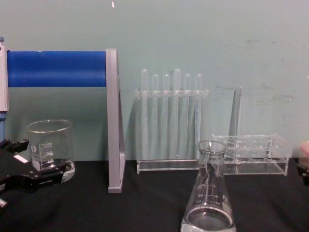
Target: Grasp the erlenmeyer flask with one hand, shake it three times, then place it back.
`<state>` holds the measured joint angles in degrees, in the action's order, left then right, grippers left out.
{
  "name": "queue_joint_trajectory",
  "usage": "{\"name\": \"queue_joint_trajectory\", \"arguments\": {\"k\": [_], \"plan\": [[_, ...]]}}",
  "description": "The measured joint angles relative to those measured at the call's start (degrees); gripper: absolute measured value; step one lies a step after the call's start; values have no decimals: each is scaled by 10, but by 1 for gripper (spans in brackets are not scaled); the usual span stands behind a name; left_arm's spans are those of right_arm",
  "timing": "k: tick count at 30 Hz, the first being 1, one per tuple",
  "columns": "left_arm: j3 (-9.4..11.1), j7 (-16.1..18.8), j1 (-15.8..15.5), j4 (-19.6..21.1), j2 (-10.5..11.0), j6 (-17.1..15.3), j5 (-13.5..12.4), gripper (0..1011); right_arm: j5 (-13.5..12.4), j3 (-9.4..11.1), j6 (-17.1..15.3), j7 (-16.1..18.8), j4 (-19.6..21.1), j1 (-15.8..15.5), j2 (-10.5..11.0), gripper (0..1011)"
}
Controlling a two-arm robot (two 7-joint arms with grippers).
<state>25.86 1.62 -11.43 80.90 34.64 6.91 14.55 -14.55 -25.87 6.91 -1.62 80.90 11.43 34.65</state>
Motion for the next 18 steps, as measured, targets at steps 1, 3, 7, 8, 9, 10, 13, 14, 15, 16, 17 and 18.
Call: {"name": "queue_joint_trajectory", "arguments": {"k": [1, 3, 7, 8, 9, 10, 13, 14, 15, 16, 17, 18], "plan": [[0, 0, 0, 0, 0, 0, 0, 1001, 0, 0, 0, 0, 0, 0, 0, 1002], [0, 0, 0, 0, 0, 0, 0, 1001, 0, 0, 0, 0, 0, 0, 0, 1003], [0, 0, 0, 0, 0, 0, 0, 1001, 0, 0, 0, 0, 0, 0, 0, 1002], [0, 0, 0, 0, 0, 0, 0, 1001, 0, 0, 0, 0, 0, 0, 0, 1002], [0, 0, 0, 0, 0, 0, 0, 1001, 0, 0, 0, 0, 0, 0, 0, 1003], [0, 0, 0, 0, 0, 0, 0, 1001, 0, 0, 0, 0, 0, 0, 0, 1002], [0, 0, 0, 0, 0, 0, 0, 1001, 0, 0, 0, 0, 0, 0, 0, 1002], [0, 0, 0, 0, 0, 0, 0, 1001, 0, 0, 0, 0, 0, 0, 0, 1003], [0, 0, 0, 0, 0, 0, 0, 1001, 0, 0, 0, 0, 0, 0, 0, 1003], [0, 0, 0, 0, 0, 0, 0, 1001, 0, 0, 0, 0, 0, 0, 0, 1003], [0, 0, 0, 0, 0, 0, 0, 1001, 0, 0, 0, 0, 0, 0, 0, 1003], [0, 0, 0, 0, 0, 0, 0, 1001, 0, 0, 0, 0, 0, 0, 0, 1003]]}}
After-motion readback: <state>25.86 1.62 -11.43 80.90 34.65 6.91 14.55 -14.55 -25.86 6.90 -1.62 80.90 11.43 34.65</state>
